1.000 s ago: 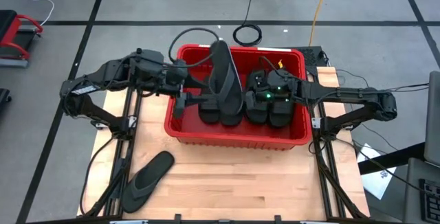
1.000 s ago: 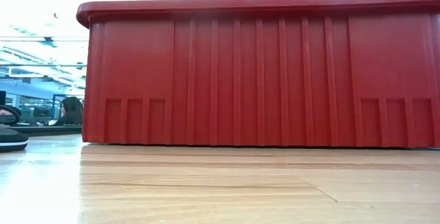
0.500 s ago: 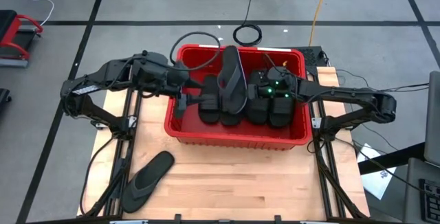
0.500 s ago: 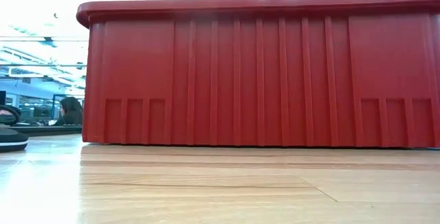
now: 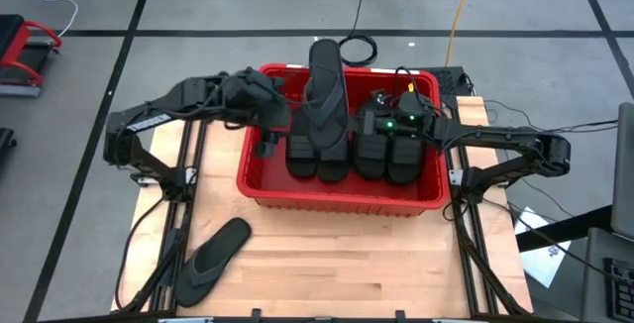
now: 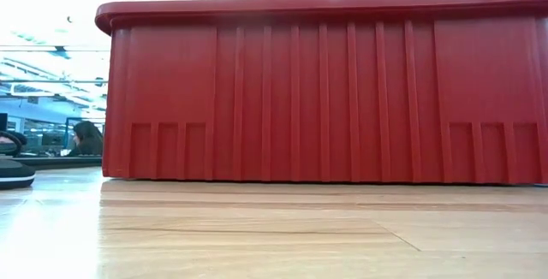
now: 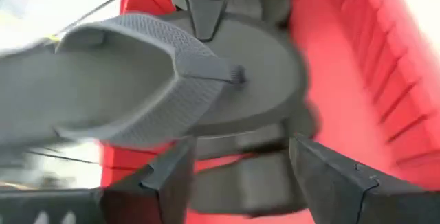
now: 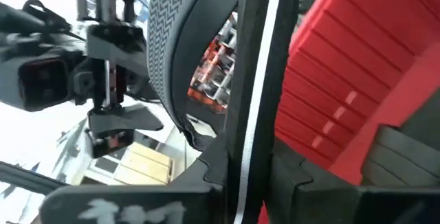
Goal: Pick and place slides into bin
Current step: Put the black slipper into the red organizer bin
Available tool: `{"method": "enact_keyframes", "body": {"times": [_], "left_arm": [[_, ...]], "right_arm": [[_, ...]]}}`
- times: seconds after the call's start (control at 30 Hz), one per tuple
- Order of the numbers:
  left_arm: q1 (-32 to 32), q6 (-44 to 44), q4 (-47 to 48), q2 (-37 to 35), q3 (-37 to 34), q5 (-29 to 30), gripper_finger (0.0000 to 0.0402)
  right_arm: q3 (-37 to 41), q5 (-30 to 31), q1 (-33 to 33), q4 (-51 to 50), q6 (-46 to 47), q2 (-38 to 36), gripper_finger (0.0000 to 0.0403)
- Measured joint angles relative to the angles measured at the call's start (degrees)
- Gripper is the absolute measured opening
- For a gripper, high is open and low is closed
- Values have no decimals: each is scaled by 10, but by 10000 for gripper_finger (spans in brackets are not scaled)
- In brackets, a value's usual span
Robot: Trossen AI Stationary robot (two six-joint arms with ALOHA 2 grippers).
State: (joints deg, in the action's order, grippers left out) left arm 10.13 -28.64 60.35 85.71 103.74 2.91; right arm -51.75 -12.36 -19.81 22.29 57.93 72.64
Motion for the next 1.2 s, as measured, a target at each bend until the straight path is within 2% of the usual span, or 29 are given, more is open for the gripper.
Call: {"method": "enact_keyframes", "body": {"times": [0.17,0.27,0.53,0.83,1.07,1.2], "left_arm": [[-24,-134,-10,12,1,98,237],[-23,-173,-10,23,-1,140,237],[-11,-195,-51,67,0,159,237],[-31,-202,-69,73,-1,260,237],[-28,-207,-80,62,-1,280,237],[-15,-208,-75,63,-1,232,237]], "right_arm": [[0,-24,1,-10,1,0,39],[0,-29,1,-5,10,0,39],[0,-27,3,-6,13,0,39],[0,-24,-1,-15,8,0,39],[0,-31,2,-4,12,0,39],[0,-29,11,3,14,0,39]]}}
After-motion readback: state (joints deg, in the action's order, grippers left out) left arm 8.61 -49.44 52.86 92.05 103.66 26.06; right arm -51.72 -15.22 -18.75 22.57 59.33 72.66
